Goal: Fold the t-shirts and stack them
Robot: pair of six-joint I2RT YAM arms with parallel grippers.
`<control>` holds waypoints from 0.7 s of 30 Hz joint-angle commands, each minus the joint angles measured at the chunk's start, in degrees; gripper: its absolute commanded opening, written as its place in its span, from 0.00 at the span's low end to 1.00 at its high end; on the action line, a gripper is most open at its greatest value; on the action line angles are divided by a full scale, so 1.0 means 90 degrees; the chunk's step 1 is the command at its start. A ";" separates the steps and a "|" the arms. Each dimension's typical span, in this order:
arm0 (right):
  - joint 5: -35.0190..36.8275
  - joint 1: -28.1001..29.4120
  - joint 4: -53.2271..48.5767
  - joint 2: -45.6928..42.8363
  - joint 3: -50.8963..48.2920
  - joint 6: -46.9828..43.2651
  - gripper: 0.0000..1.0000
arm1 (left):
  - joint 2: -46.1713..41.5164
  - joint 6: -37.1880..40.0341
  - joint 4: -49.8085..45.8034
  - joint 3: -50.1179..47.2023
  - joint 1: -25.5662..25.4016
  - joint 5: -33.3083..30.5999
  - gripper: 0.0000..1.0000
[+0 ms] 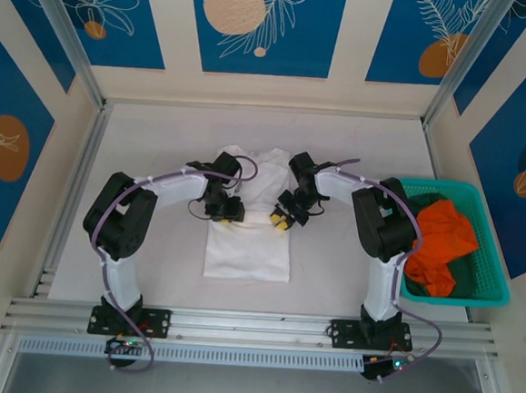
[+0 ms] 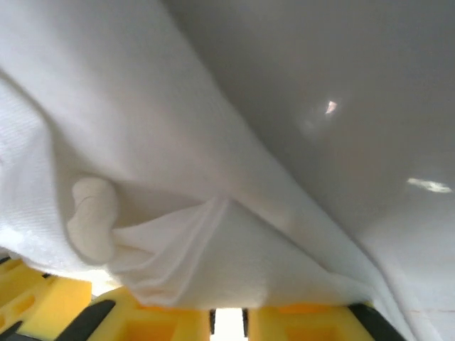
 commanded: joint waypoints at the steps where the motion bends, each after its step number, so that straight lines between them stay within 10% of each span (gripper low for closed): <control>1: 0.0084 -0.0094 -0.0260 0.0094 -0.0191 0.0273 0.25 | 0.0268 -0.0121 -0.0140 0.0107 0.0130 -0.0460 0.35; 21: -0.0262 -0.0253 0.0286 -0.2539 -0.1494 -0.0973 0.66 | -0.1509 -0.0114 -0.1764 0.0302 0.1028 0.0479 0.86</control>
